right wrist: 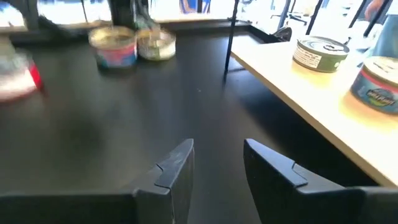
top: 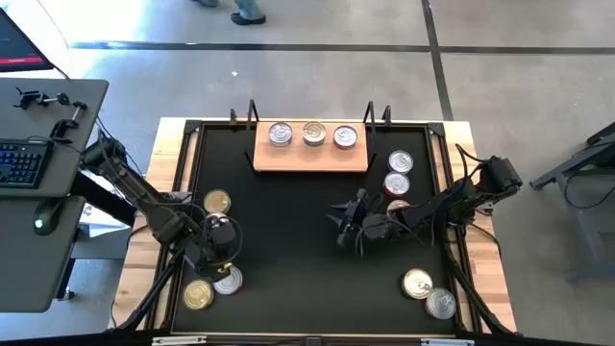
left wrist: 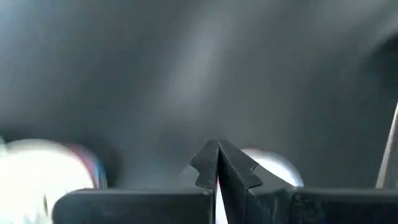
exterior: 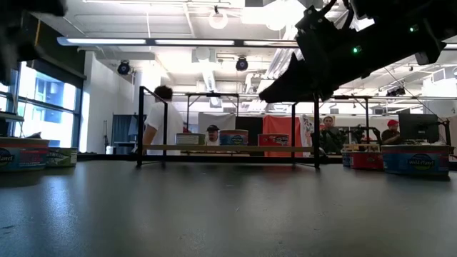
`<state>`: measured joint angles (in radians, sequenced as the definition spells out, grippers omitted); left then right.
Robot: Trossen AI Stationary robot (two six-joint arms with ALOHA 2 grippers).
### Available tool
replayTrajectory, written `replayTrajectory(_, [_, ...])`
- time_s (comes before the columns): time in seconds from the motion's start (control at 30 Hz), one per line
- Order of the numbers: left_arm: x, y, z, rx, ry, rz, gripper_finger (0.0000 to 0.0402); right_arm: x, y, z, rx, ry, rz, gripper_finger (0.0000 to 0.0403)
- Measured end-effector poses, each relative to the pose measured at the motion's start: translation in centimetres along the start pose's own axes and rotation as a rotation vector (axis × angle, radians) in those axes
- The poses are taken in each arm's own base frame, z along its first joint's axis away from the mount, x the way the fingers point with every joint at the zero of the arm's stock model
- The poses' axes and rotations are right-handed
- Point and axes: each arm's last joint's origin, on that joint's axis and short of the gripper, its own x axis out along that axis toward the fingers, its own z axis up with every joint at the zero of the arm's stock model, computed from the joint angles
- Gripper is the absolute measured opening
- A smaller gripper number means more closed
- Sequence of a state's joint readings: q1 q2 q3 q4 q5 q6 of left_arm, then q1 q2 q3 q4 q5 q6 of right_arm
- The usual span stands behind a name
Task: Stack canned seafood by type on shelf
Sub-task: Put the green tuna can on the shelf
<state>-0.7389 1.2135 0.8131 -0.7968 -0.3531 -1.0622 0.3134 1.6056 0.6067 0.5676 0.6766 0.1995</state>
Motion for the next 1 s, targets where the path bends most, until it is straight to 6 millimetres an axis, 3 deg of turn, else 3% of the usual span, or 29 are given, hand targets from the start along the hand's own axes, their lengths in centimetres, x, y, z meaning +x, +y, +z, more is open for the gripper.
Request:
replayTrajectory(0.27, [2.7, -1.6, 2.5, 0.241, -0.441, 0.244, 0.0001, -4.7, -1.4, 1.3, 0.032, 0.153, 0.002, 0.013])
replayTrajectory(0.47, [6.0, -2.7, 4.8, 0.381, -0.421, 0.18, 0.0001, -9.6, -5.0, 1.4, 0.267, 0.357, -0.075, 0.013])
replayTrajectory(0.6, [8.4, -3.4, 6.2, 0.442, -0.437, 0.101, 0.0001, -11.7, -8.1, 0.8, 0.408, 0.424, -0.284, 0.013])
replayTrajectory(0.8, [10.5, -3.2, 7.4, 0.484, -0.423, 0.021, 0.0, -11.4, -12.3, 0.1, 0.459, 0.544, -0.571, 0.013])
replayTrajectory(1.0, [10.4, -2.7, 7.9, 0.516, -0.386, -0.043, 0.0, -8.9, -15.9, 0.4, 0.406, 0.649, -0.606, 0.013])
